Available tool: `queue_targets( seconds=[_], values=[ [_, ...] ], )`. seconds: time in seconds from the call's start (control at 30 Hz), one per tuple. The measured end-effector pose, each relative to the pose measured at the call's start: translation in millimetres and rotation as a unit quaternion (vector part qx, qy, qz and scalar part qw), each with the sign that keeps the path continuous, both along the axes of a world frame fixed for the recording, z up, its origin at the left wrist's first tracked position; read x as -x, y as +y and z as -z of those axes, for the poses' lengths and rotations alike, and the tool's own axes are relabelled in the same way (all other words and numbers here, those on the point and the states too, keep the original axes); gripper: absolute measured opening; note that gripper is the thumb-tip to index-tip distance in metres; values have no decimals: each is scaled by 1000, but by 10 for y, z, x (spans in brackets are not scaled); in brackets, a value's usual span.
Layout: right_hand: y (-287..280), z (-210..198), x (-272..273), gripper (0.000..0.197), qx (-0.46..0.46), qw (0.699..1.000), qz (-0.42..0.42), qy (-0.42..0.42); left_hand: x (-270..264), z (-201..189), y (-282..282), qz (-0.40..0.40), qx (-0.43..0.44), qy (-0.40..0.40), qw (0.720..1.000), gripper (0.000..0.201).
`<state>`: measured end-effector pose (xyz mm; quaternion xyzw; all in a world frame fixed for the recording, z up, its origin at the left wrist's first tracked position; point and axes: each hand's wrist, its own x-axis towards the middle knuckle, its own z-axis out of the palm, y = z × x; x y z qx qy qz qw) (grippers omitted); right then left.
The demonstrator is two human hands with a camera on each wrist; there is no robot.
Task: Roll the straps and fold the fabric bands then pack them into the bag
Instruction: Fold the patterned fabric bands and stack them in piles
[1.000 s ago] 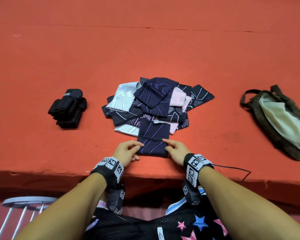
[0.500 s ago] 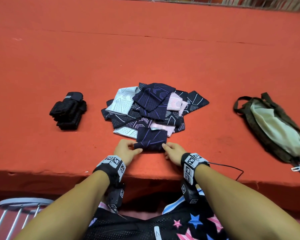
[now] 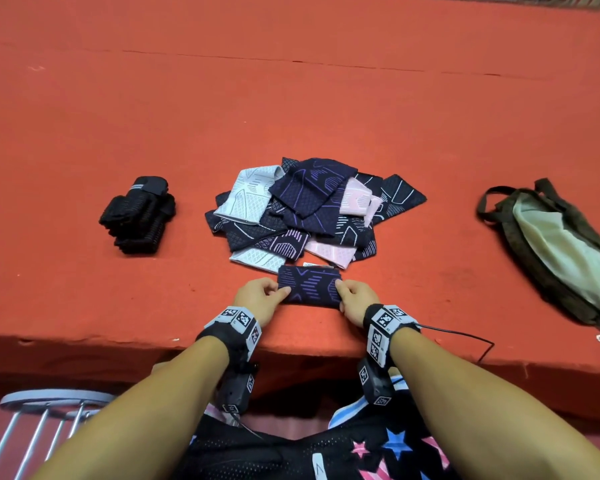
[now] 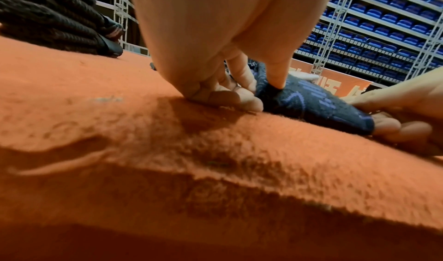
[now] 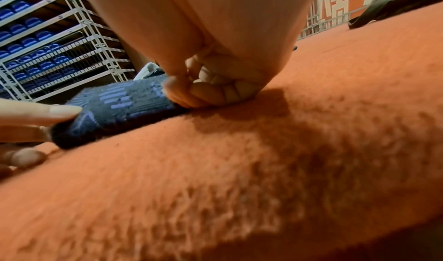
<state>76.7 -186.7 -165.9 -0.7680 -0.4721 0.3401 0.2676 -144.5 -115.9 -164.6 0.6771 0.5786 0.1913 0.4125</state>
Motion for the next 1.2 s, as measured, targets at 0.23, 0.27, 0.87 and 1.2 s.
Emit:
queue_targets(
  seconds=[0.23, 0.27, 0.87, 1.2],
  values=[
    [53, 41, -51, 32, 4, 996, 32, 81, -50, -55, 70, -15, -21, 75, 997, 34],
    [59, 80, -68, 25, 2, 997, 16, 73, -52, -39, 80, -17, -27, 78, 996, 32],
    [184, -214, 189, 29, 4, 996, 93, 6, 16, -77, 161, -30, 46, -49, 997, 18],
    [767, -581, 1305, 24, -134, 985, -104, 16, 1079, -555, 380, -162, -84, -105, 978, 22]
  ],
)
